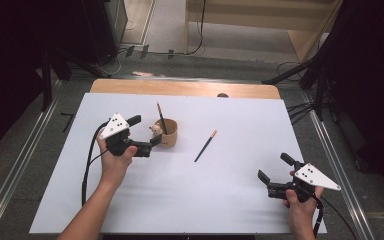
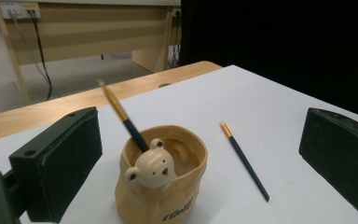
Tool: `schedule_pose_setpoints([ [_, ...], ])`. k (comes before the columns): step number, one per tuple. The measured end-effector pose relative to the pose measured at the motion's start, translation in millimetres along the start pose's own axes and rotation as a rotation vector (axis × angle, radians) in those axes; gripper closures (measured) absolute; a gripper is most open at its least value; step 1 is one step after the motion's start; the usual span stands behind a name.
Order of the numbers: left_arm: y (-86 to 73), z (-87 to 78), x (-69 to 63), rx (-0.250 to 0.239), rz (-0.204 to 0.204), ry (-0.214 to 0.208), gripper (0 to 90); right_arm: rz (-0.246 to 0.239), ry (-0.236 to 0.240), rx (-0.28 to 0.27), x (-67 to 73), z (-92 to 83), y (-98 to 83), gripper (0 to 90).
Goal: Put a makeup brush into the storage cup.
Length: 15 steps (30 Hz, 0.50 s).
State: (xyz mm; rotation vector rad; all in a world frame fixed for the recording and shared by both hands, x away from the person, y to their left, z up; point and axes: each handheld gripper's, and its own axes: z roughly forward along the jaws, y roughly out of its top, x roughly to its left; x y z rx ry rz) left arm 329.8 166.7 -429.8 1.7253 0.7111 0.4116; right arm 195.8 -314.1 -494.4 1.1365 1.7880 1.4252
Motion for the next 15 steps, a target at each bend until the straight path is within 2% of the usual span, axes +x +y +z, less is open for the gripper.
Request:
schedule_pose_setpoints([
  [15, -17.8, -40.0, 2.5, -0.016, 0.009, 0.041, 0.0, 0.001, 0.0, 0.001, 0.5, 0.7, 0.3, 0.0],
])
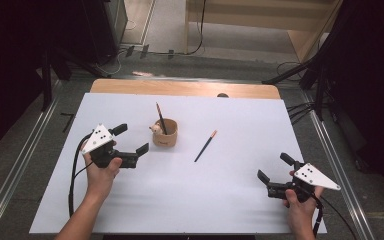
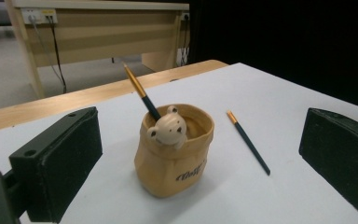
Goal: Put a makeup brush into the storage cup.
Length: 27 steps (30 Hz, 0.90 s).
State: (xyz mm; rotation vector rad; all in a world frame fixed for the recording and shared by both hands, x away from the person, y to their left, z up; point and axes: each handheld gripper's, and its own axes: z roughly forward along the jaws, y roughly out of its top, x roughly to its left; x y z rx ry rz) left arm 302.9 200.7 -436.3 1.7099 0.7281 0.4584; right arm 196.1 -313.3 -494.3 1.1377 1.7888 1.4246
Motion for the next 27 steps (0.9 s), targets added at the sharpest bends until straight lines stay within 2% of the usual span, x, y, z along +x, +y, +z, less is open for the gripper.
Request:
schedule_pose_setpoints([
  [15, -15.8, -38.0, 7.7, -0.031, -0.025, 0.061, 0.0, 0.003, -0.003, -0.003, 0.2, 0.5, 1.0, 0.0],
  [27, -23.9, -62.4, 13.4, -0.045, -0.027, 0.103, 0.0, 0.003, -0.003, -0.004, 1.3, 1.2, 1.4, 0.0],
])
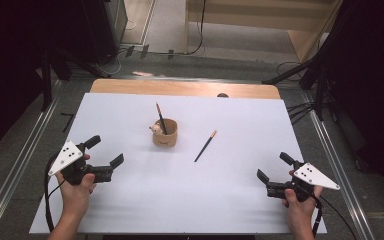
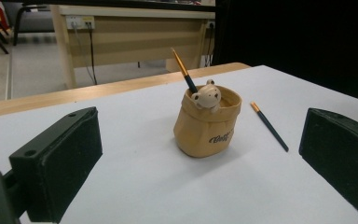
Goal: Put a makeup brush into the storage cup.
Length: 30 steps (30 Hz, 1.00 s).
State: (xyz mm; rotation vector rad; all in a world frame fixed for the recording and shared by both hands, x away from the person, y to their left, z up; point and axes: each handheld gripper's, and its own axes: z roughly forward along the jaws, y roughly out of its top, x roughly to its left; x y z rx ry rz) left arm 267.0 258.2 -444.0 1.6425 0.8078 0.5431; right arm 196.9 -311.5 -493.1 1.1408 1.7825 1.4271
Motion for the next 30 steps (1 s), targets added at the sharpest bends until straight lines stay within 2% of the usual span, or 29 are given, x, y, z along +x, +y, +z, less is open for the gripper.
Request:
schedule_pose_setpoints([
  [15, -11.6, -25.0, 6.3, -0.006, -0.001, 0.032, 0.0, 0.006, -0.002, -0.005, -1.0, -0.6, 0.0, 0.0],
  [25, -22.2, -40.9, 7.2, -0.024, 0.017, 0.024, 0.0, 0.011, -0.001, -0.009, -2.1, -2.2, 0.1, 0.0],
  [30, -30.1, -48.9, 14.5, -0.033, -0.003, 0.046, 0.0, 0.008, 0.006, -0.003, -1.7, -0.3, -0.4, 0.0],
])
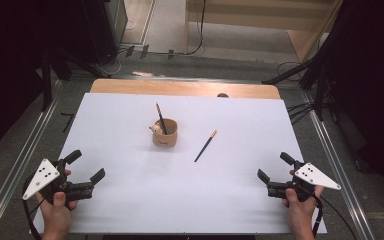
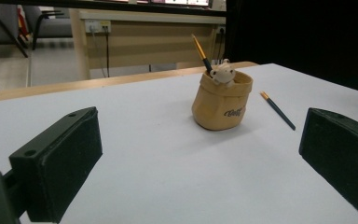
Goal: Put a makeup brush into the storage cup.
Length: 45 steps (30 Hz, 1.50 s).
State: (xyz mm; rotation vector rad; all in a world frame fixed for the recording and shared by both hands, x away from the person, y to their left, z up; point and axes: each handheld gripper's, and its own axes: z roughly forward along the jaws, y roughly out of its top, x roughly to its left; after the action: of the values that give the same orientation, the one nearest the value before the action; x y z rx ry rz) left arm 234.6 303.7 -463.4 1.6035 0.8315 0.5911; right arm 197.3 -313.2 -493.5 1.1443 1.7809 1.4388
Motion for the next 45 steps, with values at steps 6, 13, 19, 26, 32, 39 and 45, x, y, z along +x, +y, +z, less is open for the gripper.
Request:
schedule_pose_setpoints([
  [6, 0.0, 0.3, -0.3, -0.003, 0.014, 0.003, 0.0, -0.004, 0.004, 0.004, 2.0, 2.2, 0.4, 0.0],
  [13, 0.8, 4.4, -3.2, 0.001, 0.025, -0.011, 0.0, 0.011, -0.001, 0.003, 1.5, 2.2, 2.8, 0.0],
  [19, 1.3, 9.2, -5.6, 0.005, 0.023, -0.019, 0.0, 0.007, 0.005, 0.018, 8.7, 8.7, 21.9, 0.0],
  [26, 2.0, 11.2, -7.1, 0.006, 0.027, -0.03, 0.0, -0.008, 0.028, 0.01, 17.4, 21.2, 34.1, 0.0],
  [32, 1.7, 11.3, -6.3, 0.008, 0.027, -0.029, 0.0, -0.007, 0.036, 0.011, 22.8, 38.1, 44.7, 0.0],
  [39, 2.0, 10.7, -5.6, 0.004, 0.023, -0.034, 0.0, -0.019, 0.062, 0.014, 32.2, 58.6, 56.6, 0.0],
  [45, 2.2, 11.5, -6.5, 0.003, 0.026, -0.035, 0.0, -0.017, 0.072, 0.021, 38.8, 74.6, 63.6, 0.0],
])
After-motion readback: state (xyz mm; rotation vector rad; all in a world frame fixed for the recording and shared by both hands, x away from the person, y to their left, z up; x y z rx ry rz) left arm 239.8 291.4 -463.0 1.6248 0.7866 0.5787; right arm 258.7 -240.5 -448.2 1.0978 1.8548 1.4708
